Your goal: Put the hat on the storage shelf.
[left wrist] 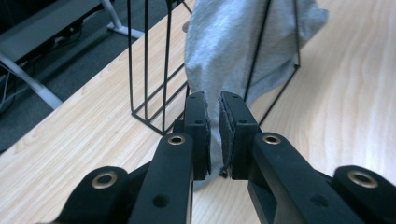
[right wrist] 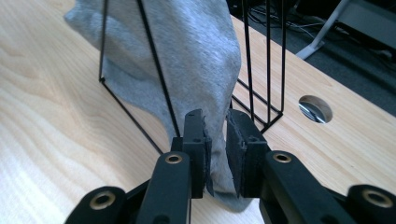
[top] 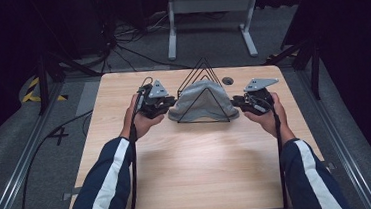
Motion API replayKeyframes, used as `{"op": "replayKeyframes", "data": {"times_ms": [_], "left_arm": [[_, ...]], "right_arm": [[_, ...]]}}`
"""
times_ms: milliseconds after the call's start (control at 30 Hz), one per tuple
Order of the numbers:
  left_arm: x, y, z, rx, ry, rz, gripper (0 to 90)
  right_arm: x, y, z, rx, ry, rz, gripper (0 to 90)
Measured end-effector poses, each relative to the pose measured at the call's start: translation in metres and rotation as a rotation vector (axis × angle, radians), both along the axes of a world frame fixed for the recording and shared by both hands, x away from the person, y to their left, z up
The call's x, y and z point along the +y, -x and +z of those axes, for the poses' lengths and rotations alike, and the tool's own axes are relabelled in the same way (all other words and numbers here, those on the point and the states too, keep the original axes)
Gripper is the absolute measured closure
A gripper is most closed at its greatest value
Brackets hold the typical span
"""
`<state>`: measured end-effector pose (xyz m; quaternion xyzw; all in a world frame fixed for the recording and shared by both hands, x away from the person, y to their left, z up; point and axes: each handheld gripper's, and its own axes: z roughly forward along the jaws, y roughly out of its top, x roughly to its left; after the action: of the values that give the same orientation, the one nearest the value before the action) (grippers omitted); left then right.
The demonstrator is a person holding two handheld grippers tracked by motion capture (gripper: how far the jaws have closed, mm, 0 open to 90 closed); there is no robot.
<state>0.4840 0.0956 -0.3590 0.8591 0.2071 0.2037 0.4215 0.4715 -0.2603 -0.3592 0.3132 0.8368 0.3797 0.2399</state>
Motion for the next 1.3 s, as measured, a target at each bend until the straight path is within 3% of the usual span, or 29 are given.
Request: {"op": "replayKeyframes", "data": {"times_ms": [100, 267, 600, 667, 833, 967, 1033, 1133, 1300], "left_arm": [[0.008, 0.011, 0.006, -0.024, -0.015, -0.017, 82.9], [0.023, 0.028, 0.011, -0.023, -0.05, -0.016, 82.8], [0.052, 0.049, -0.001, 0.007, -0.093, 0.005, 81.9], [0.056, 0.054, -0.005, 0.017, -0.111, 0.009, 81.6], [0.07, 0.068, -0.016, 0.037, -0.104, 0.009, 79.3], [0.08, 0.078, -0.028, 0.051, -0.153, 0.023, 77.2], [0.085, 0.082, -0.035, 0.069, -0.151, 0.028, 77.1], [0.092, 0.09, -0.045, 0.084, -0.167, 0.02, 74.8], [0.096, 0.103, -0.062, 0.12, -0.202, -0.005, 71.1]], "right_arm": [[-0.002, 0.008, 0.008, -0.007, 0.016, 0.015, 77.3], [-0.007, 0.02, 0.015, -0.009, 0.052, 0.025, 77.0], [-0.018, 0.039, 0.012, 0.002, 0.072, 0.028, 74.9], [-0.021, 0.043, 0.009, 0.005, 0.075, 0.026, 74.0], [-0.033, 0.054, -0.002, 0.013, 0.07, 0.014, 69.2], [-0.044, 0.064, -0.011, 0.011, 0.051, 0.004, 63.5], [-0.051, 0.072, -0.015, -0.003, 0.049, 0.002, 62.9], [-0.063, 0.085, -0.025, -0.015, 0.055, 0.0, 60.1], [-0.081, 0.101, -0.043, 0.005, 0.047, -0.021, 57.6]]}}
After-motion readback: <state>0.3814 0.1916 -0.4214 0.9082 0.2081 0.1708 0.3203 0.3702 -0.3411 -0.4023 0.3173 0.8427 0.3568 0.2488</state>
